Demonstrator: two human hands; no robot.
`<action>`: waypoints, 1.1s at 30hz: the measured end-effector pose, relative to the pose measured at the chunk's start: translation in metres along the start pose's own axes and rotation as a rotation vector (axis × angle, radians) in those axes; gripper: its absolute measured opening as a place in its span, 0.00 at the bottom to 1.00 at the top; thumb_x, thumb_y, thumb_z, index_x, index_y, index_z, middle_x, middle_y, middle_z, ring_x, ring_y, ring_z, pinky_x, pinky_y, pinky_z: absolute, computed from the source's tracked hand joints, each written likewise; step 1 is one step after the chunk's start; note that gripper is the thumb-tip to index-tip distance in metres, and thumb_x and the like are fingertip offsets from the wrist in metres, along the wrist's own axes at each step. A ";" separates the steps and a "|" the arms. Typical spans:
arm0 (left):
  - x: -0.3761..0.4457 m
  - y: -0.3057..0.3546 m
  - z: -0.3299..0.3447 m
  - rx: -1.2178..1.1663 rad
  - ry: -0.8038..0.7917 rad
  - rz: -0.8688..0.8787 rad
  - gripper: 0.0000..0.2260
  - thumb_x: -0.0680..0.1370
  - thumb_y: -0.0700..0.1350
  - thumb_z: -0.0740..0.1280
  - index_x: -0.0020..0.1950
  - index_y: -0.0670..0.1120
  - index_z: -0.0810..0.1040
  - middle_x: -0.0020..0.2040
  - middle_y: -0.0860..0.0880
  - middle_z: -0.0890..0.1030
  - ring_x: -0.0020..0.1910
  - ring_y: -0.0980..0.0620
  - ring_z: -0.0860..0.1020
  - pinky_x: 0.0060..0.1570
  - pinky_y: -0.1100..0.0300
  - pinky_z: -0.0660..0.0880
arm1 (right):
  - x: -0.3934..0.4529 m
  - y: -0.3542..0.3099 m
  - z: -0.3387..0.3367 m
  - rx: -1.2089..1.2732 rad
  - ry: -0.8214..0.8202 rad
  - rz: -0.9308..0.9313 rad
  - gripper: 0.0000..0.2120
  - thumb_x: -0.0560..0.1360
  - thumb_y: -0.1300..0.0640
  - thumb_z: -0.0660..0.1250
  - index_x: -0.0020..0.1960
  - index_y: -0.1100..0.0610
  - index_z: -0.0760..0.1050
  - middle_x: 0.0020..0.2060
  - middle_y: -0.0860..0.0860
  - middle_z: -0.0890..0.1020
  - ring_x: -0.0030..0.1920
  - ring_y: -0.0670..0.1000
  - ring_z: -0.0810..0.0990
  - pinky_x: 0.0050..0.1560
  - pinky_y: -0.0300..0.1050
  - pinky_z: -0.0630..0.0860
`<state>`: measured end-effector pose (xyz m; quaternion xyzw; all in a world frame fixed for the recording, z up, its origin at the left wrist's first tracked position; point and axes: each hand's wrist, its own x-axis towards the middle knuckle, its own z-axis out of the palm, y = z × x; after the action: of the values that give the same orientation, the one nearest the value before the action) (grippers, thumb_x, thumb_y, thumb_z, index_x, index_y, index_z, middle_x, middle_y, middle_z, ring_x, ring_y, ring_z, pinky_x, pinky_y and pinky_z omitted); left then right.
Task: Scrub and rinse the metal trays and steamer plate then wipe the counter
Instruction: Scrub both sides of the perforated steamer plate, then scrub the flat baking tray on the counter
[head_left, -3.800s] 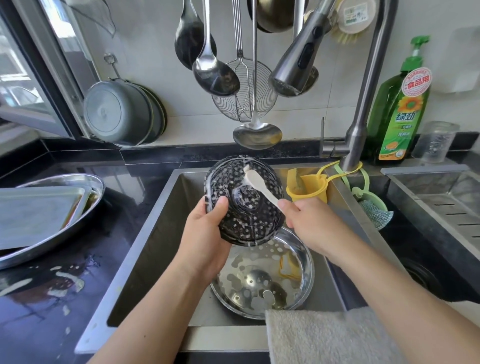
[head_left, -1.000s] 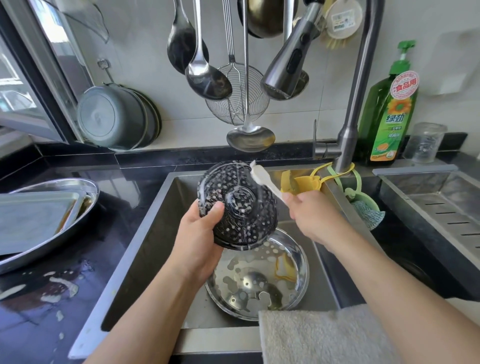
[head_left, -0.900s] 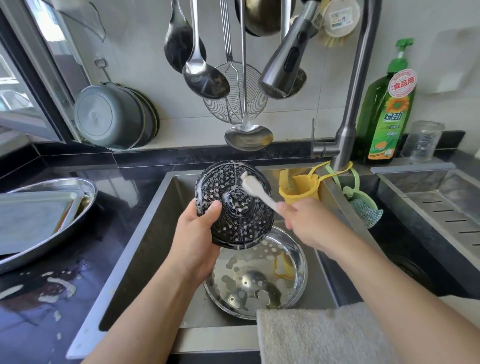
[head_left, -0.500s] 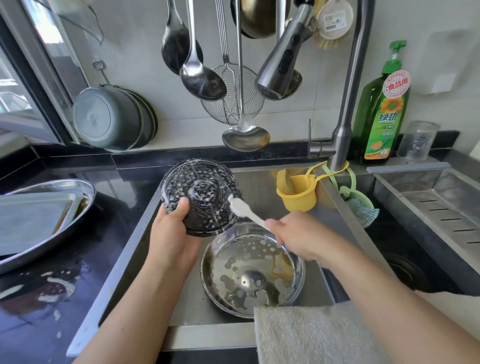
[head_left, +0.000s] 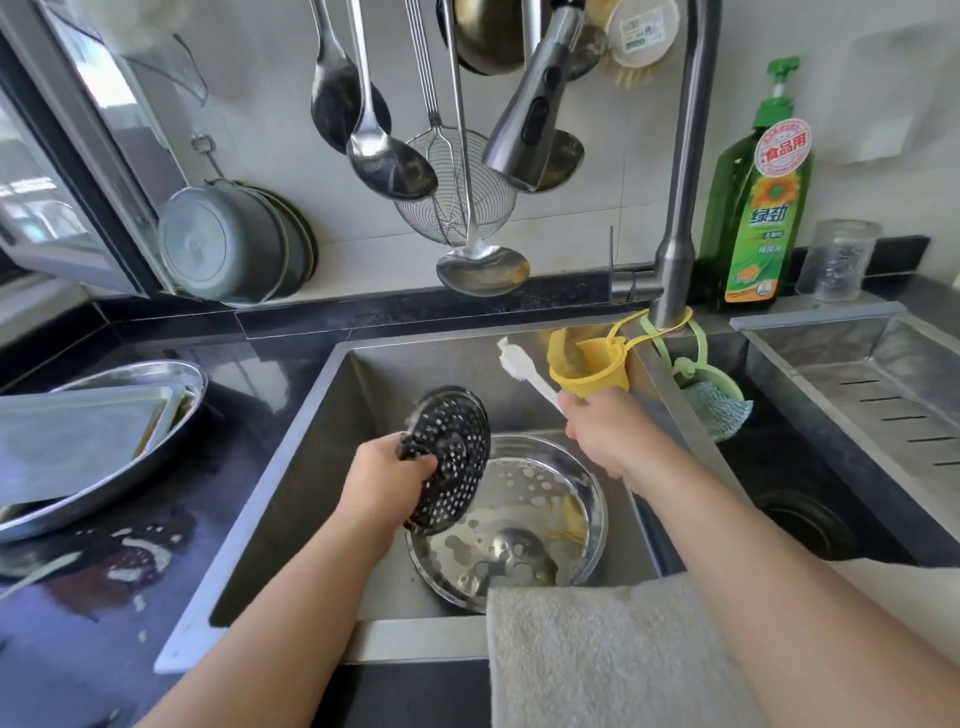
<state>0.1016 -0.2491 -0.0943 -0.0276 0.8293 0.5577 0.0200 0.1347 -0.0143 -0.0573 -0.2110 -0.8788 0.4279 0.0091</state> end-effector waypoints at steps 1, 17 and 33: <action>-0.003 -0.003 0.006 0.226 -0.030 0.081 0.09 0.79 0.34 0.68 0.42 0.45 0.82 0.40 0.46 0.86 0.43 0.47 0.84 0.50 0.50 0.81 | -0.001 0.001 -0.004 0.019 0.016 -0.003 0.22 0.84 0.43 0.55 0.48 0.59 0.77 0.37 0.54 0.78 0.34 0.54 0.73 0.36 0.43 0.68; 0.013 -0.042 0.080 1.709 -0.981 0.555 0.35 0.83 0.49 0.65 0.85 0.51 0.49 0.77 0.41 0.65 0.73 0.37 0.70 0.67 0.39 0.73 | 0.012 0.010 0.000 0.020 -0.096 -0.101 0.22 0.83 0.43 0.55 0.54 0.60 0.77 0.44 0.57 0.80 0.42 0.58 0.77 0.43 0.48 0.72; -0.085 0.047 -0.083 0.668 -0.092 0.355 0.12 0.83 0.46 0.63 0.61 0.50 0.85 0.58 0.55 0.85 0.55 0.55 0.81 0.52 0.70 0.73 | -0.068 -0.067 0.008 -0.585 -0.314 -0.296 0.20 0.86 0.45 0.53 0.53 0.59 0.75 0.50 0.58 0.78 0.50 0.59 0.79 0.50 0.51 0.76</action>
<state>0.1830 -0.3064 -0.0145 0.1494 0.9555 0.2523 -0.0317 0.1703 -0.0824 -0.0006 -0.0068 -0.9757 0.1798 -0.1249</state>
